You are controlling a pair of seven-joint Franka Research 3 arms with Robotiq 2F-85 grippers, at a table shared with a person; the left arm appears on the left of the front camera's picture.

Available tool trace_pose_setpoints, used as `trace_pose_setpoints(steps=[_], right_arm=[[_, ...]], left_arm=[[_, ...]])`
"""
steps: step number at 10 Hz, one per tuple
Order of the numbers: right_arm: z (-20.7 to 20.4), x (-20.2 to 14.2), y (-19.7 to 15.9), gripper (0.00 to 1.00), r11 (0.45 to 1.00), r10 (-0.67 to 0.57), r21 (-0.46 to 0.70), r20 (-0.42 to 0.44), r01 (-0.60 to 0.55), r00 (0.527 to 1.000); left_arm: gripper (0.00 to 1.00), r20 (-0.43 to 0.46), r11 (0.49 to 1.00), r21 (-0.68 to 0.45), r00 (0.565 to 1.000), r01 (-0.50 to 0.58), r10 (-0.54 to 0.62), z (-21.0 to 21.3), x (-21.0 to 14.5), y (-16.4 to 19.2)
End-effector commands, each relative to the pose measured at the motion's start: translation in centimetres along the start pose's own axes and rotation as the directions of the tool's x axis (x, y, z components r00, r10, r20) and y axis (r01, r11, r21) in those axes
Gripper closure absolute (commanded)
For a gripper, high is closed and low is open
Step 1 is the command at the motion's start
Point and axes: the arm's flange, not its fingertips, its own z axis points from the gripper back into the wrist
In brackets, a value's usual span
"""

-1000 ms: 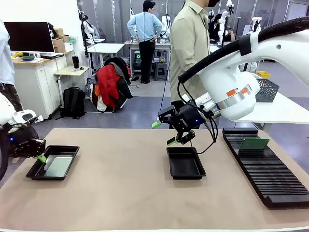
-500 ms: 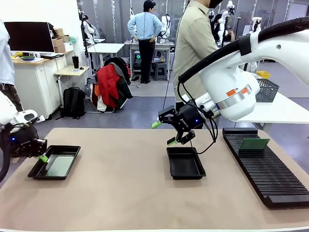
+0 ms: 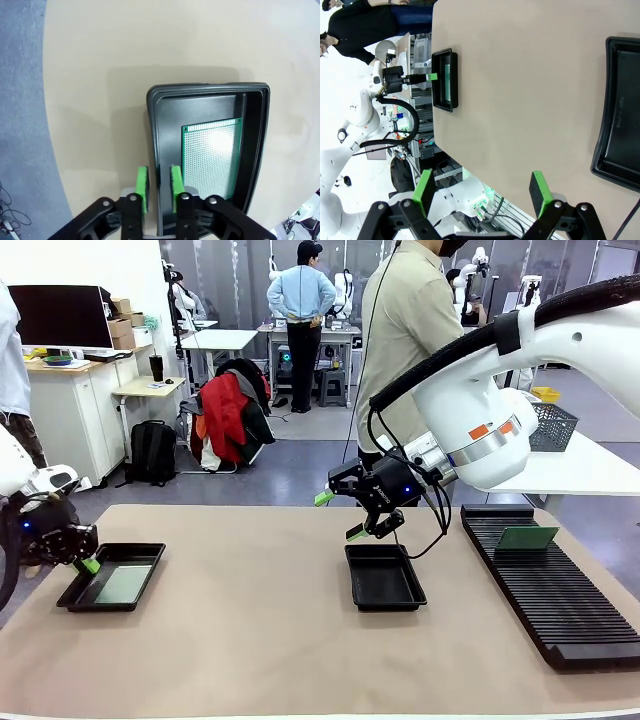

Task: Inspect and transfer BCBs to ESD trays.
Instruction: Pick up the ESD tray and place it on the left side of the table.

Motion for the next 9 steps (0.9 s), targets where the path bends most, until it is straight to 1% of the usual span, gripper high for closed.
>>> trace_pose_setpoints(steps=[1, 2, 3, 4, 5, 6, 7, 8, 9], right_arm=[[0.0, 0.0, 0.2, 0.00, 1.000, -0.008, -0.016, 0.005, 0.008, 1.000], [0.0, 0.0, 0.2, 0.00, 1.000, -0.008, -0.016, 0.005, 0.008, 1.000], [0.0, 0.0, 0.2, 0.00, 1.000, -0.008, -0.016, 0.005, 0.008, 1.000], [0.0, 0.0, 0.2, 0.00, 1.000, -0.008, -0.016, 0.005, 0.008, 1.000], [0.0, 0.0, 0.2, 0.00, 1.000, -0.008, -0.016, 0.005, 0.008, 1.000], [0.0, 0.0, 0.2, 0.00, 1.000, -0.008, -0.016, 0.005, 0.008, 1.000], [0.0, 0.0, 0.2, 0.00, 1.000, -0.008, -0.016, 0.005, 0.008, 1.000], [0.0, 0.0, 0.2, 0.00, 1.000, -0.008, -0.016, 0.005, 0.008, 1.000], [0.0, 0.0, 0.2, 0.00, 1.000, -0.008, -0.016, 0.005, 0.008, 1.000]], left_arm=[[0.76, -0.017, 0.997, 0.071, 1.000, 0.007, -0.005, 1.8, -0.6, -0.9], [0.41, -0.024, 0.995, 0.101, 1.000, 0.012, -0.010, 3.1, -0.9, -1.0], [0.57, -0.040, 0.991, 0.130, 0.999, 0.024, -0.019, 4.2, -1.1, -1.4], [0.22, -0.053, 0.987, 0.158, 0.998, 0.038, -0.030, 5.1, -1.3, -1.8], [0.38, -0.058, 0.981, 0.189, 0.998, 0.039, -0.028, 6.4, -1.7, -2.4], [0.03, -0.055, 0.976, 0.216, 0.998, 0.033, -0.022, 7.8, -2.1, -3.1], [0.19, -0.057, 0.969, 0.247, 0.998, 0.028, -0.015, 9.6, -2.6, -4.0], [0.00, -0.062, 0.964, 0.264, 0.998, 0.037, -0.021, 11.1, -3.0, -4.7], [0.00, -0.056, 0.959, 0.282, 0.998, 0.034, -0.019, 12.6, -3.4, -5.3]])
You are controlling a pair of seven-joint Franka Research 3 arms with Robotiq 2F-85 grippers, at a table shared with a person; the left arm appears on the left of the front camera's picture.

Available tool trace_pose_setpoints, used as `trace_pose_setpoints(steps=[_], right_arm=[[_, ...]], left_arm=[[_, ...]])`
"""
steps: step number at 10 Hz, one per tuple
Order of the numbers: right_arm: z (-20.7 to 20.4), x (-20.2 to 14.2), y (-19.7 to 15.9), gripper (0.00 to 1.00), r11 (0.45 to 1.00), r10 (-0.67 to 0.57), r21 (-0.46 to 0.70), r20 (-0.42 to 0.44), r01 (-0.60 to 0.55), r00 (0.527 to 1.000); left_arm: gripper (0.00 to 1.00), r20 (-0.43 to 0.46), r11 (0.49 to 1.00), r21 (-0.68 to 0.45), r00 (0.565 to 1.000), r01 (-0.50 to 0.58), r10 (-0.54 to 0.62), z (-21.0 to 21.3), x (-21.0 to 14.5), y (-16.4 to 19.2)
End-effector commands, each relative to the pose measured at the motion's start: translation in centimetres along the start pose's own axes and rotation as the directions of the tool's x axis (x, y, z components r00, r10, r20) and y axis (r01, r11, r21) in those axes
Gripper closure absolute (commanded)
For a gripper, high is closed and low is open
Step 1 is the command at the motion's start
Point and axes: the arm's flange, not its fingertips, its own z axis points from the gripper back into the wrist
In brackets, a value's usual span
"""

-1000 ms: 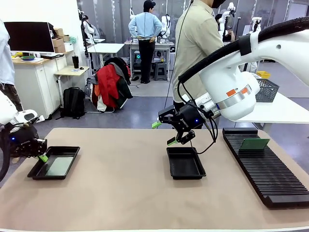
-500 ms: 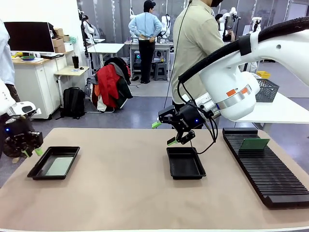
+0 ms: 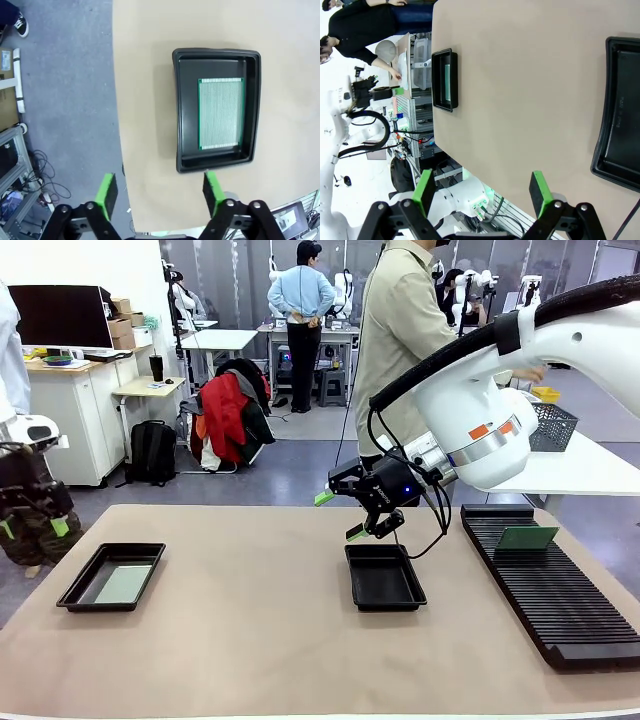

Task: Inspect and transfer BCBs to ESD trays.
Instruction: Pick up the ESD tray and place it on the left side of the table, then pick up the Blank PCB from the PCB Rack and place it in the right ESD tray.

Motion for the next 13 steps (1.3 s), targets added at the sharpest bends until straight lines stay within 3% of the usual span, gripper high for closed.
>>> trace_pose_setpoints(steps=[1, 5, 13], right_arm=[[0.0, 0.0, 0.2, 0.00, 1.000, -0.008, -0.016, 0.005, 0.008, 1.000], [0.0, 0.0, 0.2, 0.00, 1.000, -0.008, -0.016, 0.005, 0.008, 1.000], [0.0, 0.0, 0.2, 0.00, 1.000, -0.008, -0.016, 0.005, 0.008, 1.000]], left_arm=[[0.00, -0.008, 0.999, 0.046, 1.000, -0.004, 0.004, 2.4, -1.2, -1.1], [0.00, 0.001, 0.996, 0.090, 1.000, 0.017, -0.017, 6.2, -2.1, -2.2], [0.00, 0.016, 0.998, 0.056, 1.000, 0.015, -0.016, 5.2, -1.9, -1.5]])
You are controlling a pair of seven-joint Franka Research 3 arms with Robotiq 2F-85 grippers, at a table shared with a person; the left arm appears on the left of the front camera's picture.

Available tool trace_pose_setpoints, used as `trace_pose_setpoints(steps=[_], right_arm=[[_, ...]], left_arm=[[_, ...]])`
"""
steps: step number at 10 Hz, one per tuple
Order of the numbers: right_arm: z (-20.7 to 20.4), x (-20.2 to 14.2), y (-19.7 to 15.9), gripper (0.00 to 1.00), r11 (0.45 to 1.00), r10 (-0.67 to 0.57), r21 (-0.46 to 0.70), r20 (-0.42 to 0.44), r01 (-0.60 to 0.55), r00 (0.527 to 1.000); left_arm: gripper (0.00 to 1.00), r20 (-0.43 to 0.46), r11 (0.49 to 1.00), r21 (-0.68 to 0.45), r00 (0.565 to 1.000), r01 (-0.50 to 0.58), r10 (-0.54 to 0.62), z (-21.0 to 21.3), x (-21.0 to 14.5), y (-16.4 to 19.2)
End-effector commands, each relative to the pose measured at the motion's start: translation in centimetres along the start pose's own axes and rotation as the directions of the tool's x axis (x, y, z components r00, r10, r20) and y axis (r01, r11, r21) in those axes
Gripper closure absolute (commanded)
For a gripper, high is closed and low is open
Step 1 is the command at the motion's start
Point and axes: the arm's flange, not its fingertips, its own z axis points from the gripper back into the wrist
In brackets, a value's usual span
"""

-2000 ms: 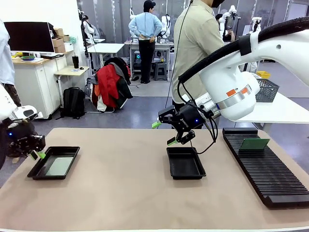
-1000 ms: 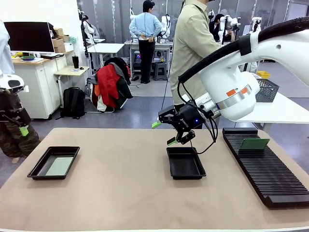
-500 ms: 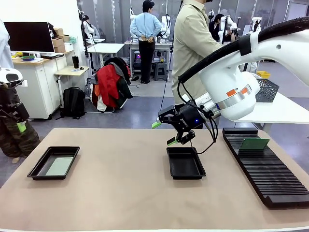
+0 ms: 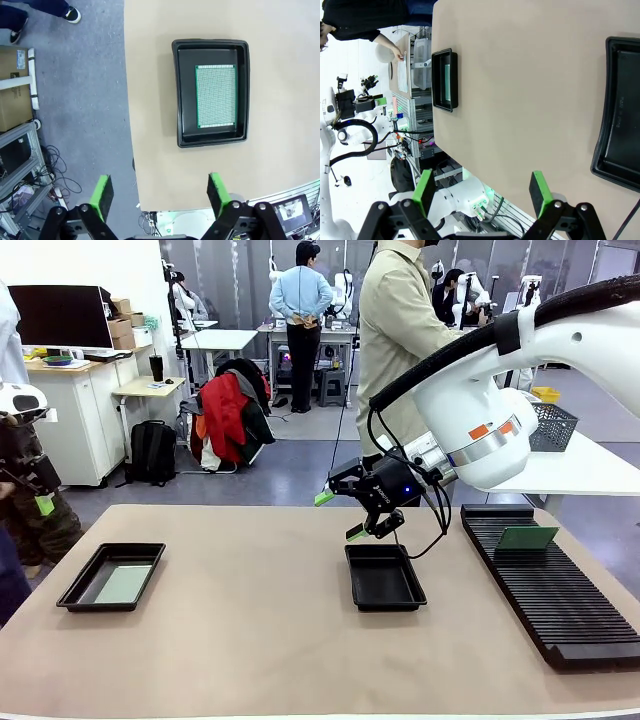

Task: Inspect and transfer BCBs to ESD trays.
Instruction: Pick up the Blank PCB from the PCB Rack and place it in the right ESD tray.

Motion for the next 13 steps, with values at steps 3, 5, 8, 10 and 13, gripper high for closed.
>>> trace_pose_setpoints(steps=[3, 5, 8, 10, 13], right_arm=[[0.0, 0.0, 0.2, 0.00, 1.000, -0.008, -0.016, 0.004, 0.008, 1.000], [0.0, 0.0, 0.2, 0.00, 1.000, -0.008, -0.016, 0.004, 0.008, 1.000], [0.0, 0.0, 0.2, 0.00, 1.000, -0.008, -0.016, 0.004, 0.008, 1.000], [2.2, -0.7, -0.1, 0.00, 0.997, 0.066, -0.042, 0.006, -0.066, 0.998], [9.1, -2.5, -0.5, 0.00, 0.956, 0.235, -0.165, -0.049, -0.240, 0.971]], left_arm=[[0.00, 0.009, 1.000, -0.002, 1.000, -0.004, 0.004, -0.1, 0.0, 0.0], [0.00, 0.009, 1.000, -0.002, 1.000, -0.004, 0.004, -0.1, 0.0, 0.0], [0.00, 0.009, 1.000, -0.002, 1.000, -0.004, 0.004, -0.1, 0.0, 0.0], [0.00, 0.009, 1.000, -0.002, 1.000, -0.004, 0.004, -0.1, 0.0, 0.0], [0.00, 0.009, 1.000, -0.002, 1.000, -0.004, 0.004, -0.1, 0.0, 0.0]])
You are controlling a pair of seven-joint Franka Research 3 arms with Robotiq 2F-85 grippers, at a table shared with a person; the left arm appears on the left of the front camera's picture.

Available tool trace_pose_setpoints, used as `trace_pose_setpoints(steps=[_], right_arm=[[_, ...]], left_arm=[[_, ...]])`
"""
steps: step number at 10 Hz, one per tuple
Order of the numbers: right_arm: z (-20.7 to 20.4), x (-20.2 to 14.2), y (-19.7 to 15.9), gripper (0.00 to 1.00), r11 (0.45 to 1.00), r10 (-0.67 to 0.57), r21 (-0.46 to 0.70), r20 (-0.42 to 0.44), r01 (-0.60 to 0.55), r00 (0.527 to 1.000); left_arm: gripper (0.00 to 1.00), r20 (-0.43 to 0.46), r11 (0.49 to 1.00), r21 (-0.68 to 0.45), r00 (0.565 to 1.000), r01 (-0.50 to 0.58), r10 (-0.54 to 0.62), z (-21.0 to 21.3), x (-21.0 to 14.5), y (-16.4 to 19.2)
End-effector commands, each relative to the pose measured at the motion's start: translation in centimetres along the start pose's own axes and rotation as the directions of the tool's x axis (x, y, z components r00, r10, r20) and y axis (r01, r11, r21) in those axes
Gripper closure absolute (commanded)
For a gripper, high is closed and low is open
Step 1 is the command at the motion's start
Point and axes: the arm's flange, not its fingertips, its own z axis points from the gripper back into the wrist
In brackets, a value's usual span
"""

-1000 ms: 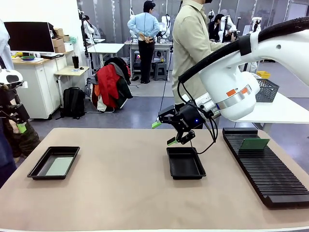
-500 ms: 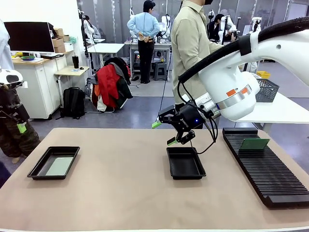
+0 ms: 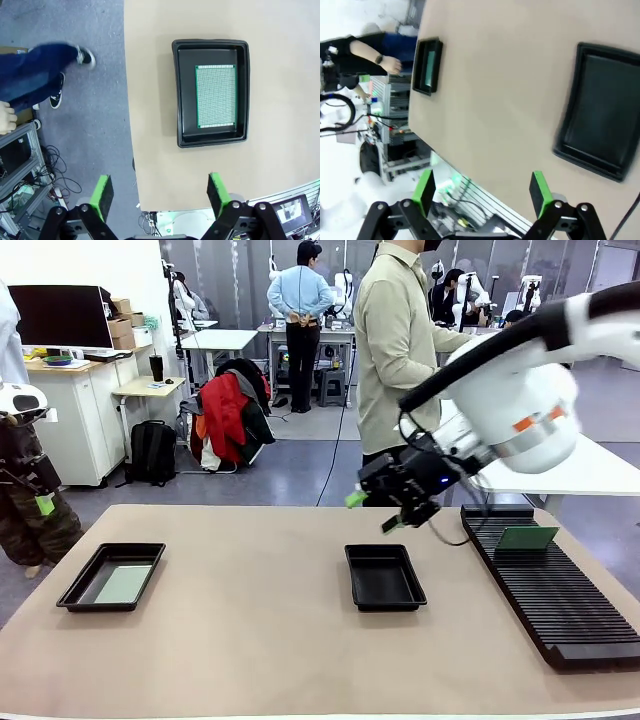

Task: Inspect and transfer BCBs to ESD trays.
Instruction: Pick up the Blank PCB from the PCB Rack and place it in the right ESD tray.

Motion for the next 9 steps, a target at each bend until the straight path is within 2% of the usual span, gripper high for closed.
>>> trace_pose_setpoints(steps=[1, 3, 5, 7, 9], right_arm=[[5.4, -1.4, -1.1, 0.00, 0.989, 0.122, -0.082, -0.031, -0.124, 0.992], [11.7, -2.4, -1.8, 0.00, 0.936, 0.303, -0.164, -0.080, -0.313, 0.950], [18.4, -3.3, -2.3, 0.00, 0.848, 0.456, -0.243, -0.117, -0.471, 0.882], [24.4, -4.5, -2.4, 0.00, 0.706, 0.626, -0.252, -0.216, -0.662, 0.750], [29.0, -5.3, -2.5, 0.00, 0.558, 0.716, -0.284, -0.310, -0.780, 0.625]], left_arm=[[0.00, 0.009, 1.000, -0.001, 1.000, -0.004, 0.004, -0.1, 0.0, 0.0], [0.00, 0.009, 1.000, -0.001, 1.000, -0.004, 0.004, -0.1, 0.0, 0.0], [0.00, 0.009, 1.000, -0.001, 1.000, -0.004, 0.004, -0.1, 0.0, 0.0], [0.00, 0.009, 1.000, -0.001, 1.000, -0.004, 0.004, -0.1, 0.0, 0.0], [0.00, 0.009, 1.000, -0.001, 1.000, -0.004, 0.004, -0.1, 0.0, 0.0]])
